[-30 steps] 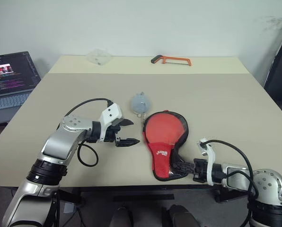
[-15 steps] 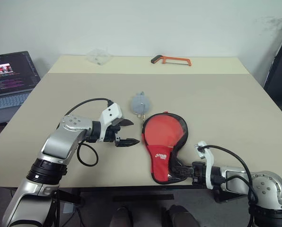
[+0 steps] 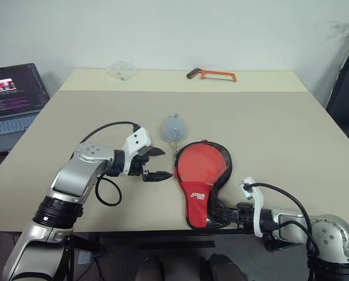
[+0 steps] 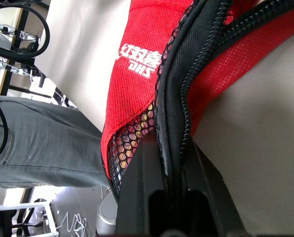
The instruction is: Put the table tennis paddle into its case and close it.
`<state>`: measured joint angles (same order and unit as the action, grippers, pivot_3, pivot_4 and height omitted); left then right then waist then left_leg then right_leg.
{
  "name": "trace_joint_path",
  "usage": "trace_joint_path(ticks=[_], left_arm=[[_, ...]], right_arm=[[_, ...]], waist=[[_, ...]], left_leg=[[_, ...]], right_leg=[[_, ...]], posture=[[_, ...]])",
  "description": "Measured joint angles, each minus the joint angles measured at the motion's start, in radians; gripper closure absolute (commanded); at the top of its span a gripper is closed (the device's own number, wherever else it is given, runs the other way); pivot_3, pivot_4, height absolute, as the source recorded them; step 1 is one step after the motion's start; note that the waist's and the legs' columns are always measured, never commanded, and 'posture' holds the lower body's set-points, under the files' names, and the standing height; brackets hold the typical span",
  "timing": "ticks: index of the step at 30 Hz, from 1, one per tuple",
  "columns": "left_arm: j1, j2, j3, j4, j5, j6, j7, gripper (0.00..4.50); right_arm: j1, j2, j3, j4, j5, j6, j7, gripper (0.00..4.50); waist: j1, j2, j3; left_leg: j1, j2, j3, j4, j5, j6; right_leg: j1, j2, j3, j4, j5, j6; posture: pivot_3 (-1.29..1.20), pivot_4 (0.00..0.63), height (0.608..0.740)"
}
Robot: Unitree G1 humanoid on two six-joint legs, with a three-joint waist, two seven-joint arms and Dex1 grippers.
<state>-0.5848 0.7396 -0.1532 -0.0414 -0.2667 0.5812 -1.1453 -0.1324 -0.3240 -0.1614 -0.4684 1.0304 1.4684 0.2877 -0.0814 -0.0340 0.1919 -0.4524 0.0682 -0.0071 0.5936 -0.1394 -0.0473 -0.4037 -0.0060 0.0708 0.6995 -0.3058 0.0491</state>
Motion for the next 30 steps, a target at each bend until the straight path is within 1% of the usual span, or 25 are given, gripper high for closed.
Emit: trace_joint_path(ticks=[2, 5, 6, 8, 12, 13, 16, 20, 22, 24, 26, 28, 30], left_arm=[[0.000, 0.000, 0.000, 0.000, 0.001, 0.000, 0.000, 0.00], [0.000, 0.000, 0.000, 0.000, 0.003, -0.001, 0.000, 0.00], [-0.001, 0.000, 0.000, 0.000, 0.004, -0.001, 0.000, 0.00], [-0.006, -0.002, -0.001, 0.000, 0.005, -0.001, 0.000, 0.00], [-0.012, -0.007, -0.001, 0.000, 0.006, -0.002, 0.001, 0.00], [-0.012, -0.010, -0.003, 0.000, 0.007, -0.003, 0.001, 0.00], [-0.014, -0.010, -0.005, 0.007, 0.012, -0.006, 0.001, 0.00], [-0.021, -0.012, -0.005, 0.036, 0.019, -0.022, 0.005, 0.00], [-0.033, -0.019, -0.005, 0.062, 0.021, -0.026, 0.019, 0.00], [-0.054, -0.029, -0.004, 0.094, 0.022, -0.033, 0.032, 0.00], [-0.092, -0.056, 0.006, 0.141, 0.023, -0.043, 0.063, 0.00], [-0.144, -0.090, 0.018, 0.194, 0.025, -0.050, 0.100, 0.00], [-0.180, -0.117, 0.025, 0.236, 0.034, -0.067, 0.136, 0.00]], right_arm=[[-0.002, -0.019, 0.022, -0.005, -0.009, -0.020, 0.006, 4.48], [-0.007, -0.047, 0.045, -0.015, -0.028, -0.041, 0.014, 3.67], [-0.008, -0.054, 0.046, -0.015, -0.029, -0.042, 0.015, 3.29], [-0.009, -0.075, 0.050, -0.015, -0.029, -0.046, 0.020, 2.66], [-0.021, -0.128, 0.069, -0.025, -0.026, -0.060, 0.070, 1.38], [-0.021, -0.168, 0.076, -0.037, -0.028, -0.070, 0.093, 1.02], [-0.017, -0.340, 0.091, -0.070, -0.070, -0.134, 0.179, 0.02], [-0.010, -0.519, 0.089, -0.050, -0.164, -0.261, 0.301, 0.02], [-0.013, -0.566, 0.061, -0.044, -0.190, -0.324, 0.359, 0.02], [-0.042, -0.578, 0.058, -0.044, -0.195, -0.365, 0.395, 0.02], [-0.128, -0.560, 0.058, -0.044, -0.212, -0.412, 0.400, 0.02], [-0.257, -0.469, 0.073, -0.031, -0.258, -0.461, 0.340, 0.02], [-0.331, -0.372, 0.134, 0.001, -0.338, -0.511, 0.263, 0.02]], waist=[[0.000, 0.000, 0.000], [0.000, 0.000, 0.000], [0.001, 0.000, 0.000], [0.001, 0.000, 0.000], [0.003, 0.000, 0.000], [0.006, 0.000, 0.000], [0.020, 0.000, 0.000], [0.031, 0.000, 0.000], [0.031, 0.000, 0.000], [0.030, -0.001, 0.000], [0.028, -0.001, 0.001], [0.025, -0.001, 0.001], [0.026, -0.002, 0.000]], left_leg=[[0.000, 0.000, 0.000, 0.000, 0.000, 0.000], [0.000, 0.000, 0.000, 0.000, 0.000, 0.000], [0.000, 0.000, 0.000, 0.000, 0.000, 0.000], [0.000, 0.000, 0.000, 0.001, 0.000, 0.000], [0.000, -0.001, 0.000, 0.001, 0.000, 0.000], [0.000, -0.001, 0.000, 0.002, 0.000, 0.000], [0.000, -0.002, 0.001, 0.004, 0.000, 0.000], [0.000, -0.003, 0.002, 0.007, 0.000, 0.000], [0.000, -0.003, 0.001, 0.009, 0.000, 0.000], [0.000, -0.002, 0.001, 0.010, 0.000, 0.000], [0.000, -0.002, 0.001, 0.012, 0.000, 0.000], [0.000, -0.002, 0.000, 0.014, 0.000, 0.000], [0.001, -0.002, -0.001, 0.014, 0.000, 0.000]], right_leg=[[0.000, 0.000, 0.000, 0.000, 0.000, 0.000], [0.000, 0.000, 0.000, 0.000, 0.000, 0.001], [0.000, 0.000, 0.000, 0.000, 0.000, 0.001], [0.000, 0.000, 0.000, 0.000, 0.000, 0.001], [0.001, -0.001, 0.000, 0.000, 0.001, 0.001], [0.001, -0.001, 0.000, 0.000, 0.001, 0.002], [0.002, -0.003, 0.001, -0.002, 0.002, 0.004], [0.004, -0.004, 0.001, -0.002, 0.003, 0.006], [0.005, -0.003, 0.001, -0.002, 0.003, 0.006], [0.005, -0.003, 0.001, -0.002, 0.004, 0.007], [0.005, -0.003, 0.001, -0.002, 0.005, 0.007], [0.007, -0.002, 0.001, -0.002, 0.007, 0.008], [0.009, -0.002, 0.000, -0.003, 0.007, 0.008]], posture=[[0.00, 0.150, 0.740], [0.00, 0.150, 0.740], [0.00, 0.150, 0.740], [0.00, 0.150, 0.740], [0.00, 0.150, 0.740], [0.00, 0.150, 0.740], [0.00, 0.150, 0.740], [0.00, 0.150, 0.740], [0.00, 0.150, 0.740], [0.00, 0.150, 0.740], [0.00, 0.150, 0.740], [0.00, 0.150, 0.740], [0.00, 0.150, 0.740]])
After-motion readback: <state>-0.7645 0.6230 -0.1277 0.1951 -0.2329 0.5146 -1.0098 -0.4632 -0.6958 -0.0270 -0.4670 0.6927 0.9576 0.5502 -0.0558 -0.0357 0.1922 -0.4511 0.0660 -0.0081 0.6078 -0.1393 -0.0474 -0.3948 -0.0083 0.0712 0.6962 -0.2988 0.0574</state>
